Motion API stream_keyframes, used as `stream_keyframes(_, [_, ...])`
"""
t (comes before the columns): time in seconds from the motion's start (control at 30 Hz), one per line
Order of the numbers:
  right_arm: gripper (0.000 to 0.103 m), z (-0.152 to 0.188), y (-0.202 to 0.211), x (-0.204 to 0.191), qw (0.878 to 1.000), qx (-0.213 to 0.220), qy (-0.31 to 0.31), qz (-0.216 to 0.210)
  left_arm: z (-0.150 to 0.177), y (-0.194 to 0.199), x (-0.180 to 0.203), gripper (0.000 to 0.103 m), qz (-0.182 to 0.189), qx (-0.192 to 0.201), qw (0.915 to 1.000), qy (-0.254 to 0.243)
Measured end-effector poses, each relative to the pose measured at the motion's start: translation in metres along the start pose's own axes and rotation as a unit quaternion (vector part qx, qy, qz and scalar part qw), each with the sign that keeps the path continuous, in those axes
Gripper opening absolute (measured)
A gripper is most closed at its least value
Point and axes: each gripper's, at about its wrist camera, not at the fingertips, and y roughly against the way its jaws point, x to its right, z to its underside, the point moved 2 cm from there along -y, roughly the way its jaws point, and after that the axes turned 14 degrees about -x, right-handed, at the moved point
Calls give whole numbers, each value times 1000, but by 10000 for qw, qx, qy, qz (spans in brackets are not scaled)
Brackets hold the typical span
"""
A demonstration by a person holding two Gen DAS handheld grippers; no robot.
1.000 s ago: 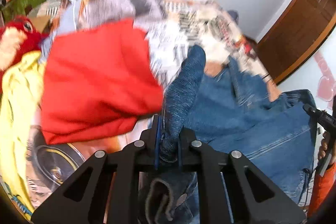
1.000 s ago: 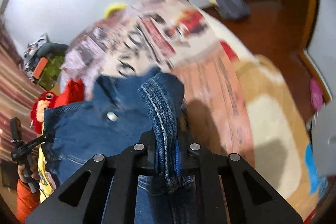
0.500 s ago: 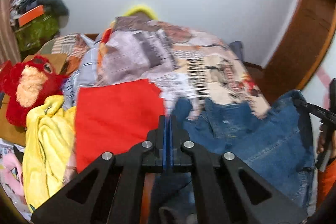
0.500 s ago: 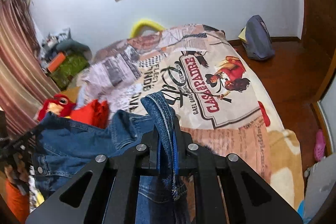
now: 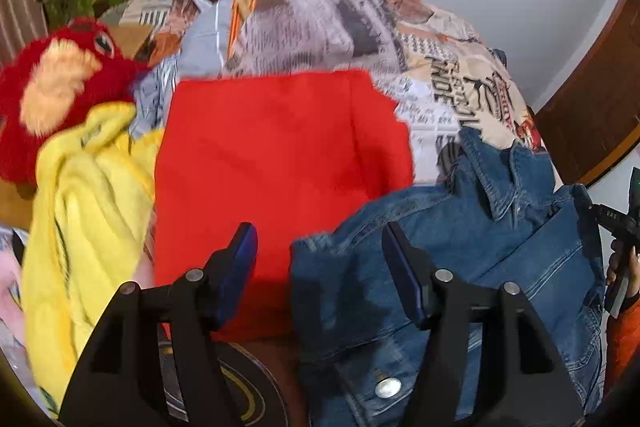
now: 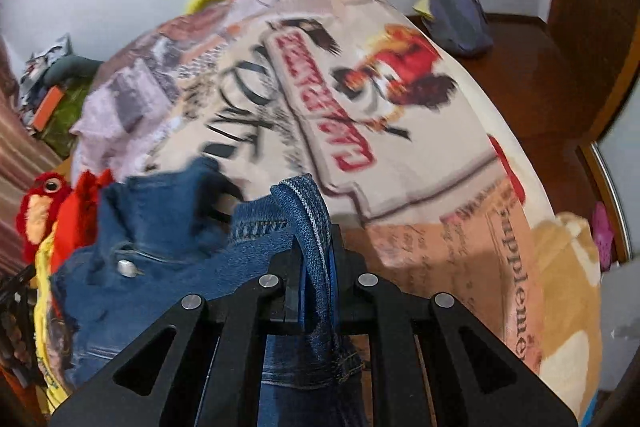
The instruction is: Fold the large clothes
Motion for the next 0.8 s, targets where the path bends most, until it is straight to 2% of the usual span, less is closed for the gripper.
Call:
stream_keyframes(0.1, [8,2,-4,10,9998,-78,-140,-136,3,-22,-10,63,299,-356,9986,253])
stream_keyframes(0.13, [8,3,-4,10,9998,-69,-151,-146,4,-28,-11,59,399,-386,9980,316])
stream_keyframes(0.17, [8,4,-2,9,9998,-43,-128,-108,4,-31,-11,45,472,-381,9976,322])
stream_keyframes(0.27, [8,6,2,2,10000,34,8,74,3,-34,-3,22,263,-286,9991,180])
stream_keyframes(0.33, [8,7,6,-1,9998,94,85,129,2,-29,7,17,36,-222,9997,65])
stream_keyframes(0.43, [8,5,22,-6,9994,244,216,97,-3,-5,33,14,-429,6,9989,-210])
stream_keyframes(0.47, [8,3,32,-10,9989,326,327,94,-7,10,44,12,-482,167,9981,-346])
stream_keyframes(0.63, [8,-13,81,-36,9933,883,749,17,-35,81,79,10,-324,944,9936,-526])
stream_keyframes(0.73, [8,-26,90,-46,9901,1134,817,165,-54,87,86,10,-452,1094,9913,-571])
stream_keyframes(0.8, [8,-35,79,-48,9901,1105,803,333,-68,70,79,10,-574,948,9929,-442])
